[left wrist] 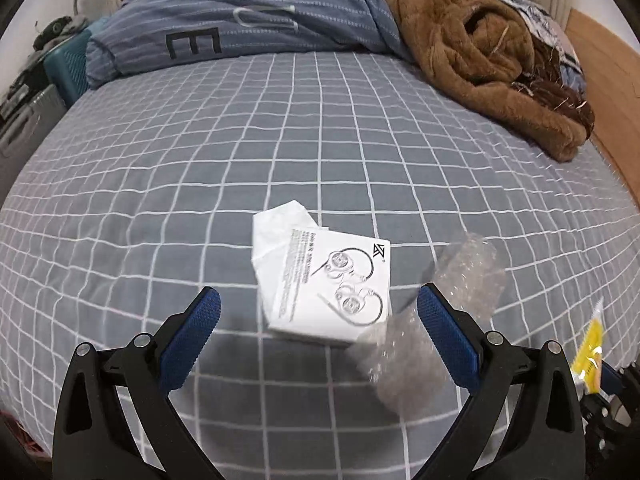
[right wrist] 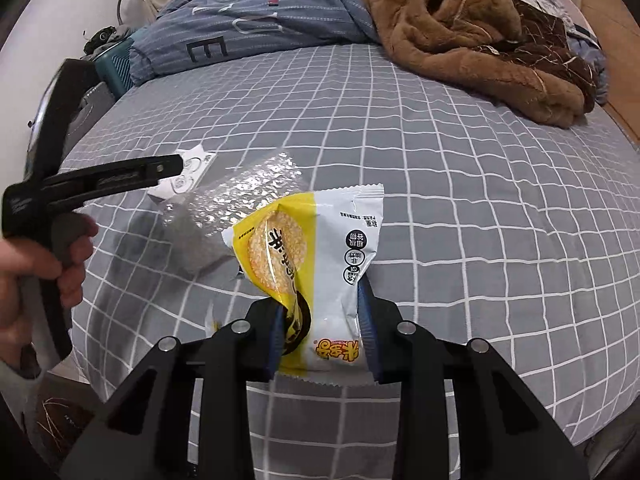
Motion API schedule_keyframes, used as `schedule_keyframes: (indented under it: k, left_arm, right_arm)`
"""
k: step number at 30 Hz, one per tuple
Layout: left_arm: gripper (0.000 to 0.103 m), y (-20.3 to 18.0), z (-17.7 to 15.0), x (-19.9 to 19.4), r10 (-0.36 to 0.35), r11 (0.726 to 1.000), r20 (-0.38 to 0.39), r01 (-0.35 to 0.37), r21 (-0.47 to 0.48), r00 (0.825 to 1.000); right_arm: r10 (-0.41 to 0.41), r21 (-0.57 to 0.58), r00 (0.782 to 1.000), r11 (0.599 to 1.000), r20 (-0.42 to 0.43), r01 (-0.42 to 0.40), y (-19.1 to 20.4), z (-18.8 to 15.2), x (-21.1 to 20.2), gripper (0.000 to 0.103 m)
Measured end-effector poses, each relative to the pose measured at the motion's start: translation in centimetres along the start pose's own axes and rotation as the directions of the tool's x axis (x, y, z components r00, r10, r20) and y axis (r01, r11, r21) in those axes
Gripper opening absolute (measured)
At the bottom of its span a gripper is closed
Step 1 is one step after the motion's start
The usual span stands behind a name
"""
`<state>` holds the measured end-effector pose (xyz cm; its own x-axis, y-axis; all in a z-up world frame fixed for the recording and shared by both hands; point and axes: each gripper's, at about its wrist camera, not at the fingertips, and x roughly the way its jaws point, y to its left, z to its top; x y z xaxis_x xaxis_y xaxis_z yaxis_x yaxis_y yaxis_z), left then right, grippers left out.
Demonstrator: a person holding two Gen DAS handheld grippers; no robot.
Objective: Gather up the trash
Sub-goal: 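Grasp the yellow snack packet with the right tool while the left tool grasps the white leaflet, then carry the yellow packet and white leaflet with both tools over the floor bin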
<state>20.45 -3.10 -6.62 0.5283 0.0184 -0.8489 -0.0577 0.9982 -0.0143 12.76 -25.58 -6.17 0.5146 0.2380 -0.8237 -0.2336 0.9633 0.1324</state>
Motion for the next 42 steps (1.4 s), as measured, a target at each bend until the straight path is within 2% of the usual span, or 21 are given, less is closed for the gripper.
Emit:
schedule_keyframes:
  k: [10, 14, 17, 20, 34, 39, 42]
  left_arm:
    - [0.093, -1.4, 0.4, 3.0, 0.049, 0.997, -0.031, -0.048, 0.055, 0.998]
    - [0.083, -1.3, 0.2, 3.7, 0.051, 0.998, -0.046, -0.049, 0.050, 0.998]
    - [0.071, -1.4, 0.2, 3.9, 0.042, 0.998, -0.047, -0.039, 0.057, 0.998]
    - [0.069, -1.6, 0.2, 3.8, 0.043, 0.997, -0.049, -0.040, 0.063, 0.998]
    - [0.069, 1.5, -0.8, -3.0, 0.040, 0.999, 0.057, -0.038, -0.037, 0.998]
    - [0.069, 2.0, -1.9, -5.5, 0.070, 0.997, 0.082, -0.069, -0.020, 0.994]
    - [0.069, 2.0, -3.3, -6.9, 0.060, 0.998, 0.086, -0.059, -0.013, 0.995]
  right_arm:
    - [0.024, 0.015, 1.000, 1.000, -0.011, -0.023, -0.6, -0.6, 1.2, 0.031]
    - [0.026, 0.013, 1.000, 1.000, -0.013, -0.026, -0.5, -0.7, 1.4, 0.031]
    - [0.032, 0.020, 0.999, 0.999, -0.019, -0.032, -0.7, -0.8, 1.6, 0.031]
    - [0.034, 0.018, 0.999, 0.999, -0.015, -0.033, -0.6, -0.8, 1.6, 0.031]
    - [0.044, 0.030, 0.999, 0.999, 0.011, -0.045, 1.1, -0.4, 0.2, 0.031]
    - [0.044, 0.024, 0.999, 0.999, 0.021, -0.044, 2.3, -0.4, -0.9, 0.031]
    - [0.045, 0.021, 0.999, 0.999, 0.024, -0.045, 3.1, -0.6, -1.7, 0.031]
